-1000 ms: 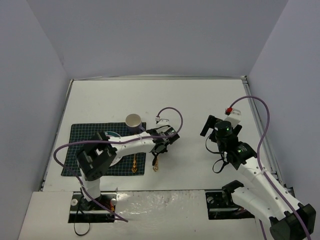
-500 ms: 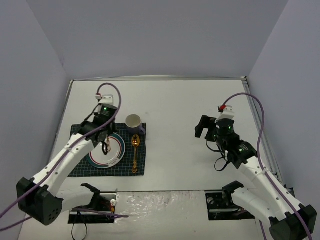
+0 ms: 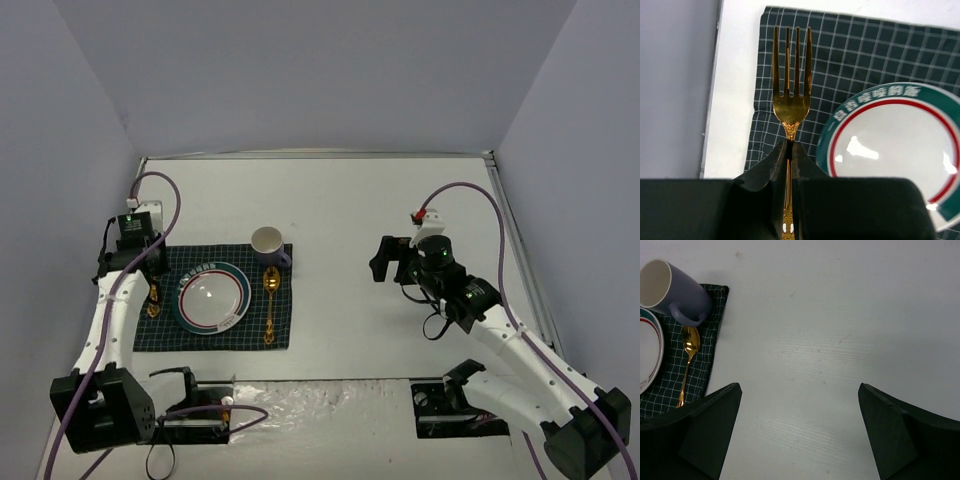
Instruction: Set the dinner table for one person
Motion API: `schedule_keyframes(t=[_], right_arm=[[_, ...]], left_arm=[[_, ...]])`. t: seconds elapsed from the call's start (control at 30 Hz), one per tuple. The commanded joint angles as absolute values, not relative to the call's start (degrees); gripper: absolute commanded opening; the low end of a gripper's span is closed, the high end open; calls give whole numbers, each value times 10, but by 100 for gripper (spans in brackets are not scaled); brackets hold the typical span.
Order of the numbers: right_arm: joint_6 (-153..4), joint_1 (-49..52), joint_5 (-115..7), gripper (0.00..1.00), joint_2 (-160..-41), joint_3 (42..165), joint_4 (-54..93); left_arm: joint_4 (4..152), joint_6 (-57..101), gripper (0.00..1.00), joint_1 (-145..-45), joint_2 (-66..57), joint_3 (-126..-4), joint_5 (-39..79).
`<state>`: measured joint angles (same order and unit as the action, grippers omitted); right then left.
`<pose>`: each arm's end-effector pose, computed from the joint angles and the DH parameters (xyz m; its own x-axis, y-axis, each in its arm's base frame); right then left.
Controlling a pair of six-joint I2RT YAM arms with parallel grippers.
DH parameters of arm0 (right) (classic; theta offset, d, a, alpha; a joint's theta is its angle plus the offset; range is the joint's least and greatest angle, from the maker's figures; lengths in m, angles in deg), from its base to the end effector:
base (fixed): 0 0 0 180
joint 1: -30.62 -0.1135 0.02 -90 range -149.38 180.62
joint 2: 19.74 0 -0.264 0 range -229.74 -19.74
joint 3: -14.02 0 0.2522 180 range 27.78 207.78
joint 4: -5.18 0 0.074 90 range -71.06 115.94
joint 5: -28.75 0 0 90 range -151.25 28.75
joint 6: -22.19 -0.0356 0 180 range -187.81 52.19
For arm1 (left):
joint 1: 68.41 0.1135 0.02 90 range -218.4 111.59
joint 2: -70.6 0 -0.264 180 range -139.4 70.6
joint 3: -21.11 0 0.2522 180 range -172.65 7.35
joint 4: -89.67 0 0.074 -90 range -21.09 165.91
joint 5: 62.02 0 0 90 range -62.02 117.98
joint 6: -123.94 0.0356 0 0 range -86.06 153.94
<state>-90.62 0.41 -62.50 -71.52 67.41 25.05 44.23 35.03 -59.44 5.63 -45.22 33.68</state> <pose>0.1843 0.1064 0.2937 -0.4377 0.1937 -0.8780 -0.3422 0.8671 0.3619 0.2356 0.0408 0.2826 -0.6913 -0.0900 -0.7169 -0.2125 0.9736 0.0827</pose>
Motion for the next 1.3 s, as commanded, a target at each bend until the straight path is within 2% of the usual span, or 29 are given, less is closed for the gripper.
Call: schedule_keyframes(t=[0.0,0.3,0.73,1.27], right_arm=[[-887,-21,-625,100,-728,706,211],[-873,-63,-630,100,-745,709,212],[-864,-68,-642,100,-745,706,218],[-860,-69,-652,100,-745,702,218]], left_arm=[[508,438,0,-559,-6,-442,280],[542,477,0,-496,-71,-435,242],[502,508,0,-491,-165,-477,265],[486,508,0,-492,-160,-459,281]])
